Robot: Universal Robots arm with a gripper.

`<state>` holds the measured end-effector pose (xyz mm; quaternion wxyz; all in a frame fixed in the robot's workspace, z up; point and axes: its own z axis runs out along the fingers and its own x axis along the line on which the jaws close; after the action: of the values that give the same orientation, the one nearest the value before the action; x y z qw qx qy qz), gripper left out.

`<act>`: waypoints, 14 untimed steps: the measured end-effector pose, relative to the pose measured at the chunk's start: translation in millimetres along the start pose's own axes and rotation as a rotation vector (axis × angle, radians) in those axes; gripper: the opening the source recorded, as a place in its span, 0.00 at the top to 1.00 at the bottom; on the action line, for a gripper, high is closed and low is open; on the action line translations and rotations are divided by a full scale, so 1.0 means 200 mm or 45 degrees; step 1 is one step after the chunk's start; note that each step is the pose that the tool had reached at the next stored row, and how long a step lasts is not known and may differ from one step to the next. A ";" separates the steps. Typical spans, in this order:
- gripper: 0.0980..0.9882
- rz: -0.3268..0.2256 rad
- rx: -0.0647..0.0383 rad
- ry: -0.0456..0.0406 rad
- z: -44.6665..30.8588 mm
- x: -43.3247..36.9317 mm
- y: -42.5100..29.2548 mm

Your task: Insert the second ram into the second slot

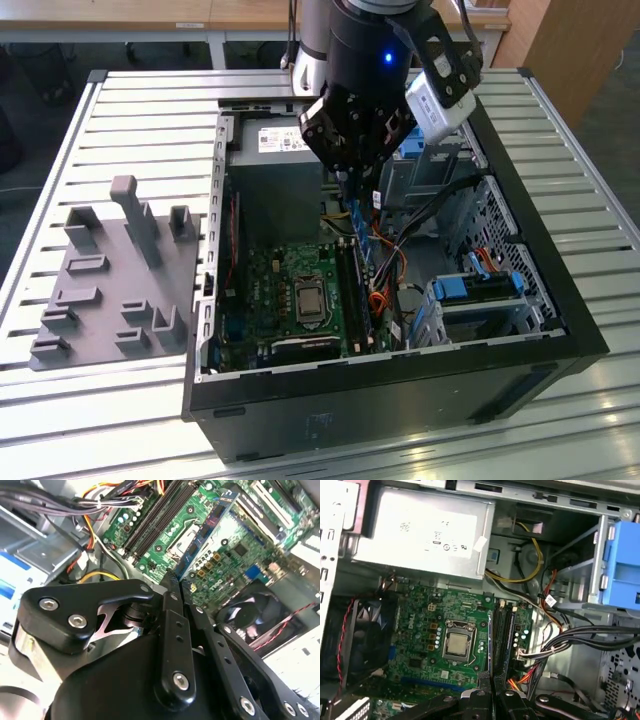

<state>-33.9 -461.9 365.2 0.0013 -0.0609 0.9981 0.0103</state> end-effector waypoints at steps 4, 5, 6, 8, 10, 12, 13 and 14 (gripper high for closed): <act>0.96 0.092 0.001 -0.002 0.003 0.000 0.000; 0.96 0.114 0.002 -0.002 0.004 0.000 0.000; 0.96 0.136 0.002 -0.003 0.004 0.000 0.000; 0.96 0.179 0.003 -0.003 0.007 0.000 0.000; 0.96 0.216 0.003 -0.004 0.008 0.000 0.000; 0.96 0.237 0.003 -0.005 0.011 0.000 0.003; 0.96 0.241 0.003 -0.005 0.013 0.000 0.003; 0.96 0.243 0.003 -0.005 0.016 -0.001 0.003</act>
<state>-33.8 -461.1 361.9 0.0023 0.0346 0.9994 0.0093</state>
